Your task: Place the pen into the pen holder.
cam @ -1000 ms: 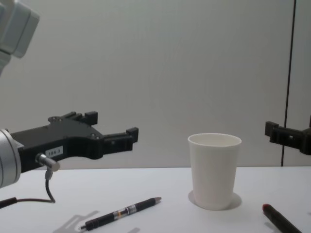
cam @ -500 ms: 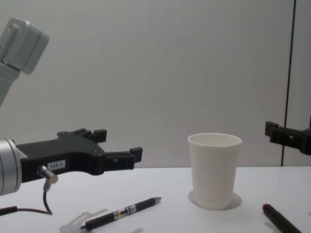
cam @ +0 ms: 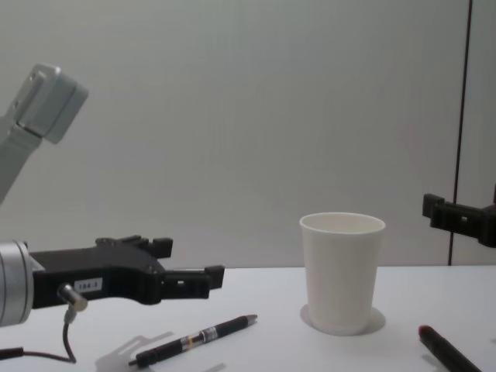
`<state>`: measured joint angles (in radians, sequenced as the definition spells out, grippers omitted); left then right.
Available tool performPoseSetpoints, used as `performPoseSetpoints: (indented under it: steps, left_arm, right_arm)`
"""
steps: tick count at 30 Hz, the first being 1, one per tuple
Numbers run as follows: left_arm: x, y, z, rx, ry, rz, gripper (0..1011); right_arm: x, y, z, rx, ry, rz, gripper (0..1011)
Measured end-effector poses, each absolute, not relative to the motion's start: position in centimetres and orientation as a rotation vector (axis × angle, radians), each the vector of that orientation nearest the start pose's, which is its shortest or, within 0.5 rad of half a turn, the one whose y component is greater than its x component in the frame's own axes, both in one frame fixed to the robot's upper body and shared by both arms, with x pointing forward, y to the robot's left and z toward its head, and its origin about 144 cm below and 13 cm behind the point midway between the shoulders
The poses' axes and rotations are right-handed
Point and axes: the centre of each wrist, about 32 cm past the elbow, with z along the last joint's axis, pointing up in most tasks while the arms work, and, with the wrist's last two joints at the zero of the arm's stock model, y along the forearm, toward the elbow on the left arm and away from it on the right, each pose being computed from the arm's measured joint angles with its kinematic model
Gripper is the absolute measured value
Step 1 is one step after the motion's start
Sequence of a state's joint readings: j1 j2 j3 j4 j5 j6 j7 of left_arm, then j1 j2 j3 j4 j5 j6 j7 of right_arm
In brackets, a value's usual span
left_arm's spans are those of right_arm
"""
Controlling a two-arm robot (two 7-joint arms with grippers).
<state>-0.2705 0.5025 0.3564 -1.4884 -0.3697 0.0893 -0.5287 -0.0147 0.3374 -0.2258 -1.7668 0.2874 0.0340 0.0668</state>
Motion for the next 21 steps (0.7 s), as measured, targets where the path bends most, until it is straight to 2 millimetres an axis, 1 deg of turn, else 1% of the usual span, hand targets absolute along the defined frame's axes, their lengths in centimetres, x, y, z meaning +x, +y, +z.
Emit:
performPoseSetpoints:
  steps: [11, 21]
  left_arm:
    - [52.3, 29.0, 119.1, 0.242, 0.015, 0.762, 1001]
    - [52.8, 29.0, 118.8, 0.279, 0.059, 0.765, 1001]
  right_arm:
    - [44.3, -23.7, 118.9, 0.026, -0.075, -1.23, 1001]
    - [44.3, -23.7, 118.9, 0.026, -0.075, -1.23, 1002]
